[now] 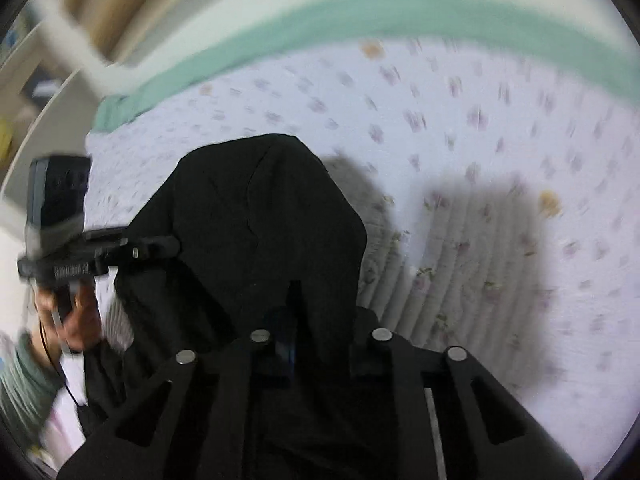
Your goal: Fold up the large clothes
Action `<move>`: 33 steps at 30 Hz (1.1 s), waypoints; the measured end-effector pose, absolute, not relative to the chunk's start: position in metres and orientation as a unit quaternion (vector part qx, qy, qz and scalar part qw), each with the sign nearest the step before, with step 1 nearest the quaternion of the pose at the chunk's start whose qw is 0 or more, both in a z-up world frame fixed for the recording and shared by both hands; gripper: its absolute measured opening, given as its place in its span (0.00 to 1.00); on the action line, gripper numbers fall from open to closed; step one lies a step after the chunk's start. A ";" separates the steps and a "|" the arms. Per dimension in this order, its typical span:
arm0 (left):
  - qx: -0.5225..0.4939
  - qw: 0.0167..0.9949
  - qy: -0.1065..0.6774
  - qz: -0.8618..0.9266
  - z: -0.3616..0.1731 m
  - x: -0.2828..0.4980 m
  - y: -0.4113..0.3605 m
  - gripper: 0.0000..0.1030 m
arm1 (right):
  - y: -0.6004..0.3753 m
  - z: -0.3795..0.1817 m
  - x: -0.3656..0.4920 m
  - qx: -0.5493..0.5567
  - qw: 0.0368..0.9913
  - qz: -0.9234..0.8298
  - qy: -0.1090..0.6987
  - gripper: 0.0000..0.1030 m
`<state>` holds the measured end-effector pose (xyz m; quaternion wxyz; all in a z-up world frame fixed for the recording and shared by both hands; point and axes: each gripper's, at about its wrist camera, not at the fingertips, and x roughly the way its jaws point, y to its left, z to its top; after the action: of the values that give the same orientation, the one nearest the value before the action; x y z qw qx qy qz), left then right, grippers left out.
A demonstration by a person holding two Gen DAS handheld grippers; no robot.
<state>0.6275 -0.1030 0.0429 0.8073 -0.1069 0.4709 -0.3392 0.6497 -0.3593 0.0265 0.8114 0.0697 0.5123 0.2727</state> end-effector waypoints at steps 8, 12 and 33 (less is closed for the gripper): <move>-0.009 0.839 0.394 -0.374 0.126 0.493 -0.093 0.16 | -0.354 0.127 0.516 -0.009 0.863 0.287 0.415 0.17; 0.042 0.847 0.385 -0.364 0.133 0.418 -0.100 0.16 | -0.352 0.141 0.447 -0.035 0.872 0.277 0.401 0.17; 0.006 0.828 0.474 -0.300 0.108 0.252 -0.052 0.39 | -0.377 0.122 0.275 0.018 0.823 0.215 0.526 0.58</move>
<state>0.2516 -0.0515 0.1077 0.8277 0.0058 0.4741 -0.3002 0.2748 -0.3772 0.1218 0.8228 0.0175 0.5259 0.2148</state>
